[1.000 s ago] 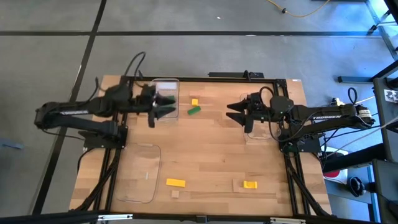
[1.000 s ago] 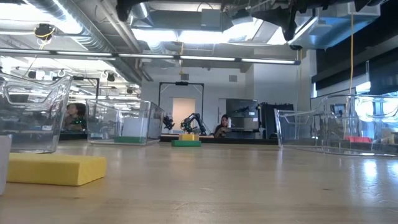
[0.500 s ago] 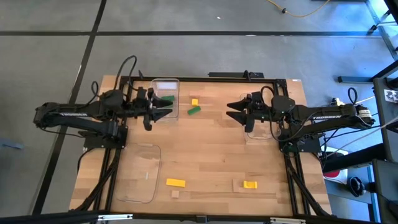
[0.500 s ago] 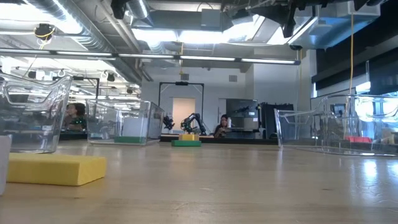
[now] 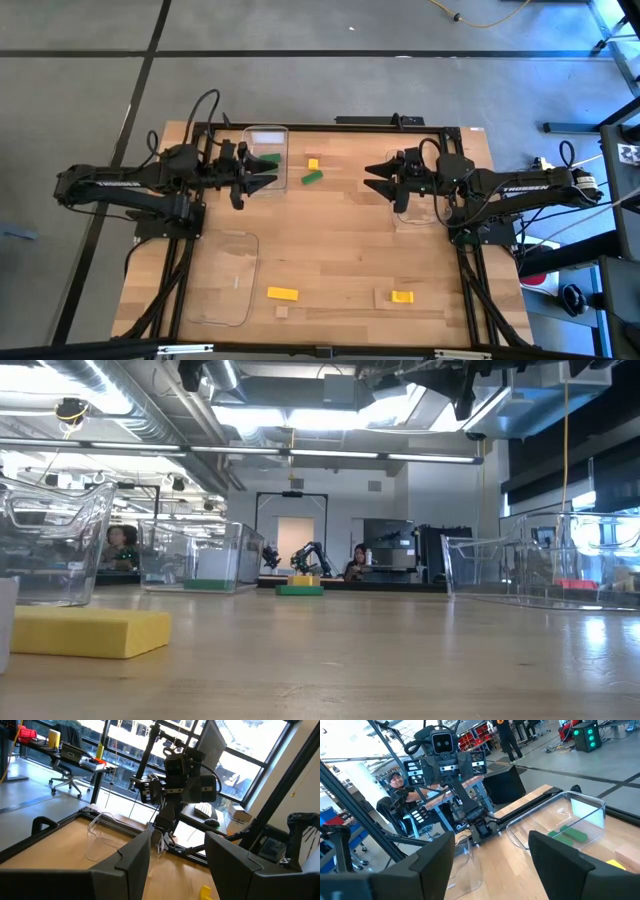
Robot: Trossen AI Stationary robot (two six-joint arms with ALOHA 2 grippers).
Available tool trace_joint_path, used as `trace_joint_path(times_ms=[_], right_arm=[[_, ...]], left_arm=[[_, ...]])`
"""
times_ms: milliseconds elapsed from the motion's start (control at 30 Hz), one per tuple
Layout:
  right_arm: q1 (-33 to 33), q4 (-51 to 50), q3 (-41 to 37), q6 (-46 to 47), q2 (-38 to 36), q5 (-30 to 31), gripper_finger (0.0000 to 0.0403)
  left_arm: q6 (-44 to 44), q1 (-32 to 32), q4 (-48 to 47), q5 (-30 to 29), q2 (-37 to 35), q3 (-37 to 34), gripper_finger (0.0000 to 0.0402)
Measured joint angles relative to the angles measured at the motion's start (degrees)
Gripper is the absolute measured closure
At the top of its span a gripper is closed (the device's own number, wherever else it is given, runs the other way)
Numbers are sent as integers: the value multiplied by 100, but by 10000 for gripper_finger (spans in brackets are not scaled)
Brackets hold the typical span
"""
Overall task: Sort & place blocks by color
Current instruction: Put the bottom right yellow block into the bottom left transparent bin
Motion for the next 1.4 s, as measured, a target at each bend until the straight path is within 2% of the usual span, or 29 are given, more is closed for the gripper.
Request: trace_joint_path(times_ms=[333, 433, 567, 633, 733, 833, 1133, 1400], right_arm=[[14, -233, 81, 143, 18, -159, 147], [260, -1394, 669, 188, 213, -372, 147], [861, -3490, 1740, -15, 720, -417, 147], [1211, -4222, 2145, -16, 989, -413, 147], [1750, -5183, 2480, 191, 1302, -417, 147], [2304, -5766, 2485, 654, 1547, -414, 147], [3825, -6022, 1757, 2139, 2346, -422, 147], [4401, -5538, 1349, 2674, 3266, -444, 147]], left_arm=[[-2, 0, -2, 0, 0, 2, 224], [-2, 0, -4, 0, 0, 2, 224], [-2, 0, -4, 0, 2, 4, 224], [-2, 0, -4, -2, 2, 7, 224], [-2, 0, -4, 0, 2, 7, 224], [-2, 0, -4, -2, 2, 9, 224], [34, 7, -7, -2, 2, 9, 224], [38, 7, -6, -2, 2, 9, 224]])
